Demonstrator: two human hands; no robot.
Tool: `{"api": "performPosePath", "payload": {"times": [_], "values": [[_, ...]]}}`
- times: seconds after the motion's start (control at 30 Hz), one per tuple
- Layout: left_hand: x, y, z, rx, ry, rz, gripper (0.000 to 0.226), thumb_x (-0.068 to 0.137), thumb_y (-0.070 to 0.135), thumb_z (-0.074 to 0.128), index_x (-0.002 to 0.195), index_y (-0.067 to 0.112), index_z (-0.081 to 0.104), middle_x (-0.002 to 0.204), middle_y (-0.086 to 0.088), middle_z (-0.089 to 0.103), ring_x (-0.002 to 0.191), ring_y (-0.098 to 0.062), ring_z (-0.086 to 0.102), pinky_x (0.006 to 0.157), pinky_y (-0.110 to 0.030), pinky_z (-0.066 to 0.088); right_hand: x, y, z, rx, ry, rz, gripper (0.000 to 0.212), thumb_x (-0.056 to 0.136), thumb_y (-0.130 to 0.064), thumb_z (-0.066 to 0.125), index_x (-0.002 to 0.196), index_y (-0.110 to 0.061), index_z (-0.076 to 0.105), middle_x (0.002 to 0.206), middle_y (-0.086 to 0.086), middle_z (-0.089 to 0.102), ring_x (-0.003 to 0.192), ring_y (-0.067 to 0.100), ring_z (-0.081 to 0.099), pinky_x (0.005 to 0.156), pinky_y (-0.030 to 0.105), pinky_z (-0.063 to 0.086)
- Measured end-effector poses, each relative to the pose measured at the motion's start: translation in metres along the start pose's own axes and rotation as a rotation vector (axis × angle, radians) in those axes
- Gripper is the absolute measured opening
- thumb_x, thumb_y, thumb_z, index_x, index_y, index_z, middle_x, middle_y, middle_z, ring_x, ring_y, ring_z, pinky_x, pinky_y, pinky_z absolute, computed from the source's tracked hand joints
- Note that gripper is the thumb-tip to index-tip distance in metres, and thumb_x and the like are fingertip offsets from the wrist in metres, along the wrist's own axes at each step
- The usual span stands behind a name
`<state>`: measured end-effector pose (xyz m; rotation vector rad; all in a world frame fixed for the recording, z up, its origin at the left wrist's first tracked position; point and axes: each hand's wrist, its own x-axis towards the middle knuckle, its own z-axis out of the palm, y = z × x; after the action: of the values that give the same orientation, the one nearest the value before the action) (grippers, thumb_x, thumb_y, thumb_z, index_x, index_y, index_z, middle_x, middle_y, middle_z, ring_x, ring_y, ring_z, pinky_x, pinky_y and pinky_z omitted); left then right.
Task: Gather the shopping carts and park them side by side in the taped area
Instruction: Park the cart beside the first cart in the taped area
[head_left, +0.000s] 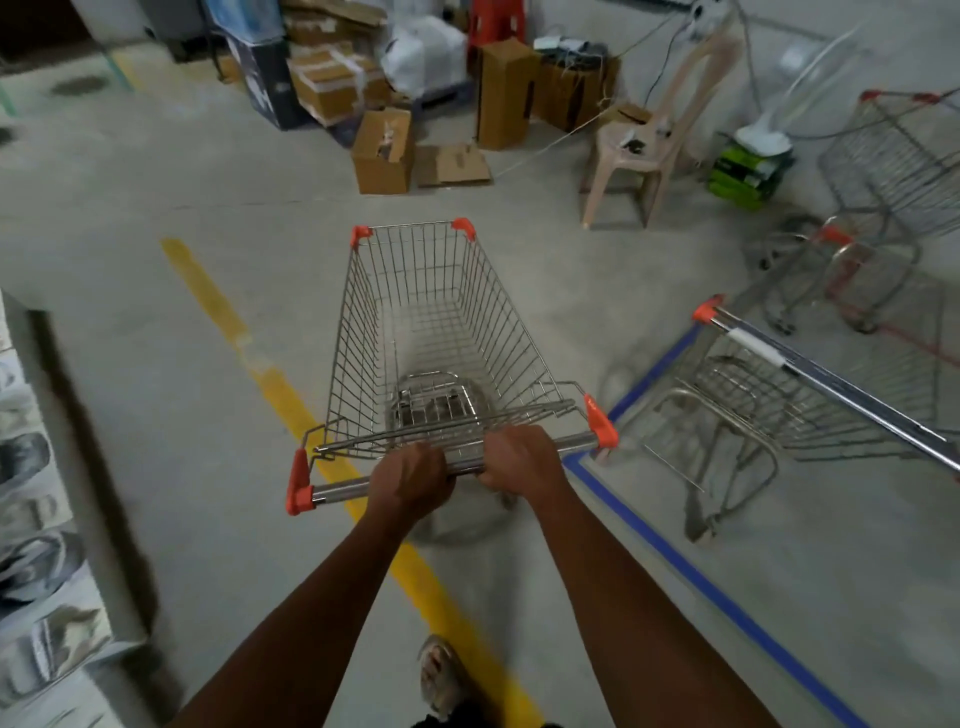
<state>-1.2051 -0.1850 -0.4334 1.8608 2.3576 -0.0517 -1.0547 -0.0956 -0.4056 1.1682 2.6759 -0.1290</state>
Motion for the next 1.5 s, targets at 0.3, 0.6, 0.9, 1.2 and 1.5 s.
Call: {"api": "performPosePath", "payload": {"times": [0.3,0.6,0.9,1.2,1.5], "values": [[-0.079,0.034,0.012,0.056,-0.025,0.178,0.03,0.093,0.044,0.054,0.082,0.019,0.066,0.077,-0.003,0.07,0.064,-0.023,0.069,0.053,-0.028,0.047,-0.114,-0.017,0.033,0.061,-0.016,0.156,0.021,0.085,-0.042,0.065,0.088,-0.021,0.067,0.074,0.0,0.062,0.074,0.022,0.067,0.07,0.035,0.051],[-0.178,0.069,0.031,0.133,-0.003,0.319,0.034,0.095,0.046,0.051,0.094,0.017,0.068,0.091,-0.007,0.072,0.08,-0.029,0.072,0.068,-0.034,0.055,-0.235,-0.046,0.07,0.125,0.038,0.323,0.027,0.079,-0.045,0.067,0.089,-0.021,0.072,0.085,0.002,0.072,0.081,0.026,0.071,0.075,0.035,0.055],[-0.261,0.055,0.053,0.085,0.037,0.59,0.037,0.077,0.047,0.045,0.059,0.018,0.06,0.054,-0.005,0.061,0.042,-0.026,0.059,0.039,-0.028,0.046,-0.333,-0.11,0.095,0.161,0.044,0.47,0.022,0.079,-0.038,0.063,0.09,-0.021,0.07,0.088,0.003,0.073,0.084,0.029,0.07,0.077,0.036,0.052],[-0.32,0.019,0.048,0.119,0.004,0.749,0.035,0.063,0.046,0.046,0.051,0.014,0.056,0.046,-0.004,0.054,0.035,-0.026,0.054,0.033,-0.023,0.037,-0.386,-0.202,0.115,0.15,0.046,0.624,0.033,0.082,-0.044,0.055,0.098,-0.02,0.072,0.095,0.005,0.074,0.09,0.028,0.07,0.077,0.036,0.05],[-0.409,-0.02,0.033,0.266,-0.098,0.873,0.033,0.071,0.046,0.06,0.077,0.016,0.074,0.075,-0.006,0.072,0.067,-0.027,0.071,0.059,-0.03,0.054,-0.45,-0.307,0.125,0.17,0.033,0.847,0.05,0.086,-0.061,0.056,0.103,-0.016,0.071,0.104,0.008,0.073,0.097,0.03,0.07,0.08,0.035,0.051]]}}
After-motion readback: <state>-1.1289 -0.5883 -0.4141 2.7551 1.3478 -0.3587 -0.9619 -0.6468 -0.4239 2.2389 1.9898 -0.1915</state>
